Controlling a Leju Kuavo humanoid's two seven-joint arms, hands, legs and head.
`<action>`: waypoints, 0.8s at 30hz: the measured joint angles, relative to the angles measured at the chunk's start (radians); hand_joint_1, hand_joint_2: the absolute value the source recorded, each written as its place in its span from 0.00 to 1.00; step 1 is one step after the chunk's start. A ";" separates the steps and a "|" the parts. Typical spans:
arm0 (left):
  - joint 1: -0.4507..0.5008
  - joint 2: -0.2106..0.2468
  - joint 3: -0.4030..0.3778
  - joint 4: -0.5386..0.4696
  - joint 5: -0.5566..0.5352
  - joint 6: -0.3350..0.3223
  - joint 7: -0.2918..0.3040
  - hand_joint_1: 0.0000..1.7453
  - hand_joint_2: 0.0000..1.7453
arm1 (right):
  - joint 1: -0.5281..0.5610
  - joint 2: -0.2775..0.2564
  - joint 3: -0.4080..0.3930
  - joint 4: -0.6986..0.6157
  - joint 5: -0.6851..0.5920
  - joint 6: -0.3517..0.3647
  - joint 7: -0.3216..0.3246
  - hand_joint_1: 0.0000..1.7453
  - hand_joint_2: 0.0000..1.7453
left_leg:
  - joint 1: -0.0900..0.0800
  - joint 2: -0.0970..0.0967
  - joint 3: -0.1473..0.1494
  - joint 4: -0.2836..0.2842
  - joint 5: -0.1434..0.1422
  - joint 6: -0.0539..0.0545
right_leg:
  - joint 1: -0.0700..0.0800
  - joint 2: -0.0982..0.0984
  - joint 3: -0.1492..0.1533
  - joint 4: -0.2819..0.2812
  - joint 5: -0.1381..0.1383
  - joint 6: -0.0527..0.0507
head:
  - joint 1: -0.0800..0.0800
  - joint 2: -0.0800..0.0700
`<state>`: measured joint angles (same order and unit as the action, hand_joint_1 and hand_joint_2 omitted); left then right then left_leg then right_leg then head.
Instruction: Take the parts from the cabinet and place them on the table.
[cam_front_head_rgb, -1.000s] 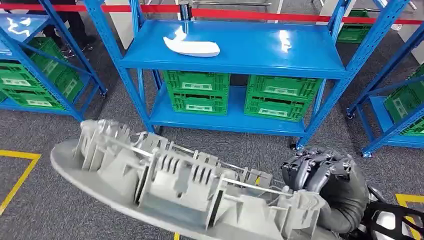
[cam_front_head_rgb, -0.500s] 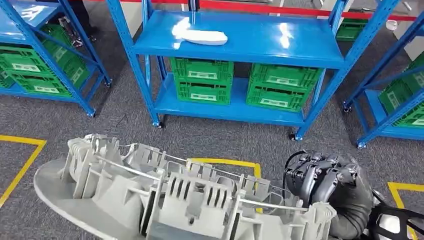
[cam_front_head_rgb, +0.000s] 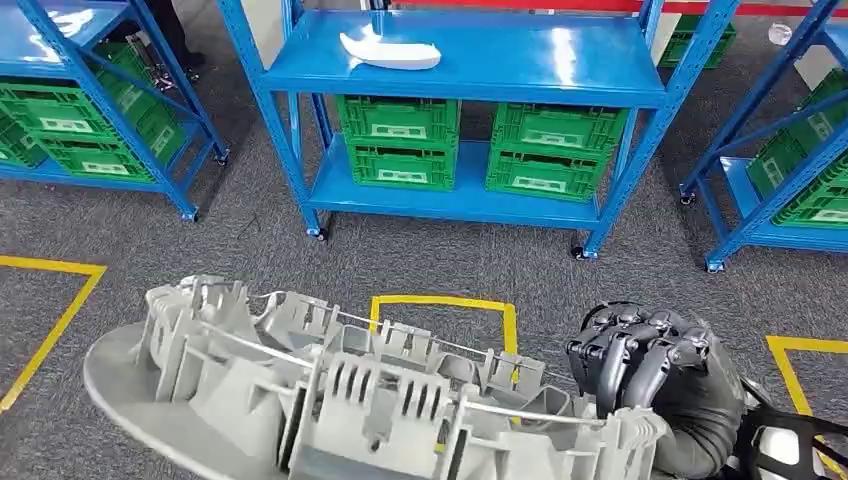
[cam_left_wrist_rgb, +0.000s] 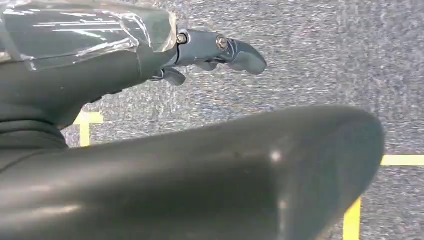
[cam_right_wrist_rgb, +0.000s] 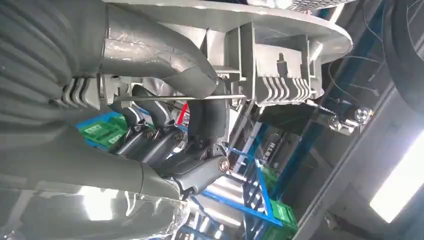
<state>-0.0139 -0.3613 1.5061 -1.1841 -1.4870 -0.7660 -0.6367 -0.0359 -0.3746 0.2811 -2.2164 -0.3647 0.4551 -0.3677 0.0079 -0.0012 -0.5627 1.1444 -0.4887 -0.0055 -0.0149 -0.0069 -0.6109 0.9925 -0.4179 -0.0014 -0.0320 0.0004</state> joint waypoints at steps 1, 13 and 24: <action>-0.001 0.001 0.000 -0.001 0.000 0.000 -0.002 0.00 0.00 | 0.000 0.000 -0.002 -0.003 0.000 0.000 0.000 1.00 1.00 | -0.004 -0.003 0.070 -0.097 -0.018 0.012 | -0.001 0.000 -0.005 0.000 0.009 0.003 | 0.000 0.000; -0.004 0.002 0.000 0.001 -0.013 -0.007 -0.015 0.00 0.00 | 0.009 -0.005 -0.018 -0.003 -0.010 -0.015 -0.050 1.00 1.00 | -0.018 0.008 -0.015 -0.188 0.073 0.059 | -0.009 0.002 -0.076 0.303 -0.132 0.036 | 0.006 0.000; -0.002 0.001 0.000 0.005 -0.010 0.004 -0.019 0.00 0.00 | 0.009 -0.004 -0.034 -0.003 0.003 -0.025 -0.091 1.00 1.00 | -0.007 0.010 -0.127 -0.023 -0.022 0.002 | -0.009 0.007 0.095 -0.004 -0.086 -0.006 | 0.000 0.000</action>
<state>-0.0156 -0.3605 1.5064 -1.1788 -1.4965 -0.7622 -0.6558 -0.0269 -0.3788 0.2468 -2.2190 -0.3616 0.4303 -0.4589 0.0012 0.0090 -0.6898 1.1215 -0.5102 -0.0039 -0.0236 0.0004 -0.5164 0.9889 -0.5041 -0.0076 -0.0320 0.0004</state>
